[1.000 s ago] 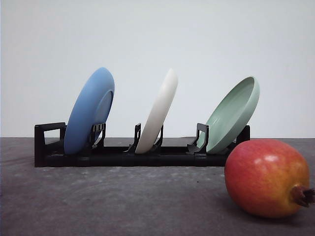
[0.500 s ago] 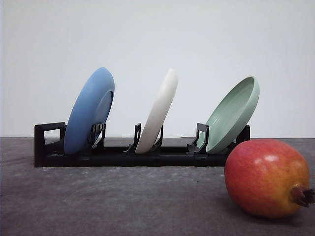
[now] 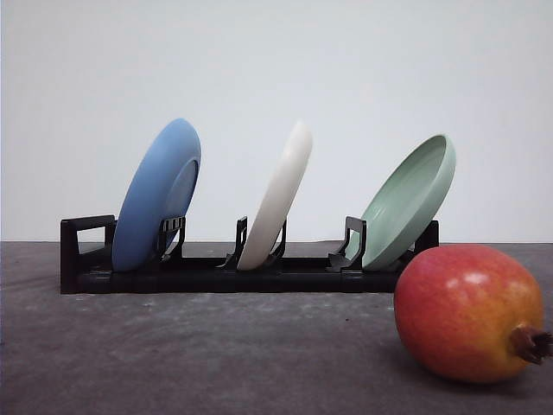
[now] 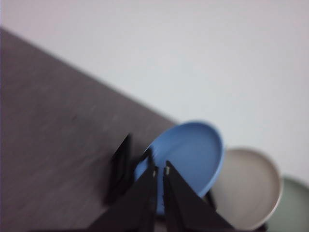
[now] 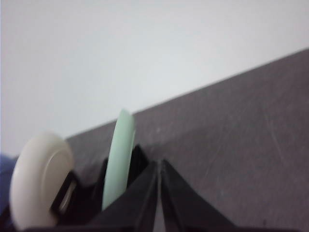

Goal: Place pomegranate in white plate

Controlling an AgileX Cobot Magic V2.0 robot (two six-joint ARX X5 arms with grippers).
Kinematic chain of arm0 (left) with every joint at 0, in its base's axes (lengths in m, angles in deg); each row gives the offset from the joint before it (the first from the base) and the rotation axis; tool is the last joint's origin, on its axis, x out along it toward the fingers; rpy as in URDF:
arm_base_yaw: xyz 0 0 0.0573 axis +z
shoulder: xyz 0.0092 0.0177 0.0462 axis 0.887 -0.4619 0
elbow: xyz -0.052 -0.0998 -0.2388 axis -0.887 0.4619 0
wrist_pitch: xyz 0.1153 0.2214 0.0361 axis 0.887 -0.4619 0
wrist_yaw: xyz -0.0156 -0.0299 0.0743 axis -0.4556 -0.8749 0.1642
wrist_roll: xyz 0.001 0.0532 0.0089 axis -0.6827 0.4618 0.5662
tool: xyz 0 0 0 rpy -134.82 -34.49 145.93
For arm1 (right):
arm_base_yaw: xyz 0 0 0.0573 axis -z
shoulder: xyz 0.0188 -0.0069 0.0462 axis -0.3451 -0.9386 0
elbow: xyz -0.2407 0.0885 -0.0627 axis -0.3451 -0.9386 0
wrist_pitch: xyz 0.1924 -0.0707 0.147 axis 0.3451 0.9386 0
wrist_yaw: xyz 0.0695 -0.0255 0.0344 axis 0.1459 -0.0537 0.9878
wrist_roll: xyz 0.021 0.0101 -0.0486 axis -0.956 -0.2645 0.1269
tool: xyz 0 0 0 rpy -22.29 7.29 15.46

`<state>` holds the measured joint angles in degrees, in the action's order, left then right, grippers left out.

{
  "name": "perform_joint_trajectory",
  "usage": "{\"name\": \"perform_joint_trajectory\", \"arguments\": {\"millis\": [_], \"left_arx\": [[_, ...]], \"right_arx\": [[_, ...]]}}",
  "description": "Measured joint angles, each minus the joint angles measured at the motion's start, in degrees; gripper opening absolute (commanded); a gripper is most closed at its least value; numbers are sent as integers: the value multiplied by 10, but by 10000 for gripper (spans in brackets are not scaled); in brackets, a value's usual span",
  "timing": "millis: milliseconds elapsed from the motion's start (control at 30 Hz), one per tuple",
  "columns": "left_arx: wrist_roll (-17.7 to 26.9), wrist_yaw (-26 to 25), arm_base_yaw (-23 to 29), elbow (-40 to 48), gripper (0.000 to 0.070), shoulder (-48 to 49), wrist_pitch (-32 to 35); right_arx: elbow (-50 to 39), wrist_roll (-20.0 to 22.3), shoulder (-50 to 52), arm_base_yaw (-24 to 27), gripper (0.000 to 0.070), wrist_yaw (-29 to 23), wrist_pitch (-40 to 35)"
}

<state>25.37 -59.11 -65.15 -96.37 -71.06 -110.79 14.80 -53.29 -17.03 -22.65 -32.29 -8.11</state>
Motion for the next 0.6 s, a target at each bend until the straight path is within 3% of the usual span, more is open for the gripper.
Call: {"name": "perform_joint_trajectory", "arguments": {"millis": [267,467,600], "left_arx": [[91,-18,0,-121,4,-109,-168],[150,-76,0,-161,4,-201,-217],[173,-83,-18,-167,4,-245,-216]], "right_arx": [[87,27,-79,0,7,79,109],[98,71,-140,0,7,126,121],[98,101,-170,-8,7,133,126]]}}
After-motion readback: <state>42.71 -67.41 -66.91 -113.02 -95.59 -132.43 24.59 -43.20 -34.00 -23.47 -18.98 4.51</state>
